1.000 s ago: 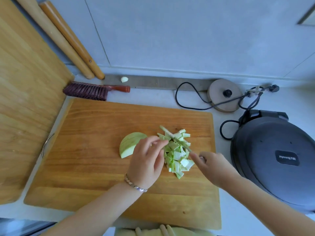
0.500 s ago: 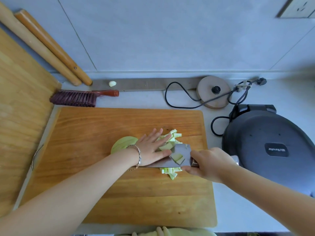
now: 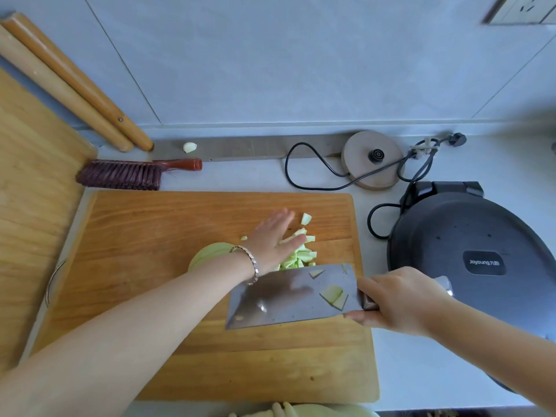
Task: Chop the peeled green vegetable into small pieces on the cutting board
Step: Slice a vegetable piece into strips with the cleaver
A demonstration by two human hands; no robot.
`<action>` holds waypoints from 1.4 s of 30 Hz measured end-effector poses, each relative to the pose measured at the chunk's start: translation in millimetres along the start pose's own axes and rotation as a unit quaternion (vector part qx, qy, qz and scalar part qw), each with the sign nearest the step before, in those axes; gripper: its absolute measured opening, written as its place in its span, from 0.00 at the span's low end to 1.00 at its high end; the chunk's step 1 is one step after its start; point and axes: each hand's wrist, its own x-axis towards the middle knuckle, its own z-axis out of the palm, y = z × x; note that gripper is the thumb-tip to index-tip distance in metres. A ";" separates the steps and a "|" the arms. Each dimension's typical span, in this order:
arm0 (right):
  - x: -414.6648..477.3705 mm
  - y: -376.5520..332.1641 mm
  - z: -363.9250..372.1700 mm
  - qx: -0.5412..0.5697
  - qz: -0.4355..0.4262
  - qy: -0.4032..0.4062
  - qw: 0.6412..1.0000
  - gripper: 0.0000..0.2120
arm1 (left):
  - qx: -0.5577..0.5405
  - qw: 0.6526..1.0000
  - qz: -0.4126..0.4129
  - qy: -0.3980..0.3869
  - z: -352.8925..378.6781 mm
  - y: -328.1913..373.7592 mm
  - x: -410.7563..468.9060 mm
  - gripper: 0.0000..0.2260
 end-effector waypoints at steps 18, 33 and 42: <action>11.8 -4.8 -9.8 0.030 -0.046 0.042 0.998 0.35 | 0.074 0.997 0.022 -0.009 0.6 8.1 9.4 0.27; 1.6 -7.6 -31.4 0.062 0.149 -0.223 0.961 0.24 | -0.090 0.983 -0.078 0.138 -43.0 15.8 -8.8 0.09; 21.4 -28.6 -18.8 0.614 0.488 -0.143 0.604 0.27 | -0.038 0.922 0.033 0.383 -24.3 26.7 -49.1 0.28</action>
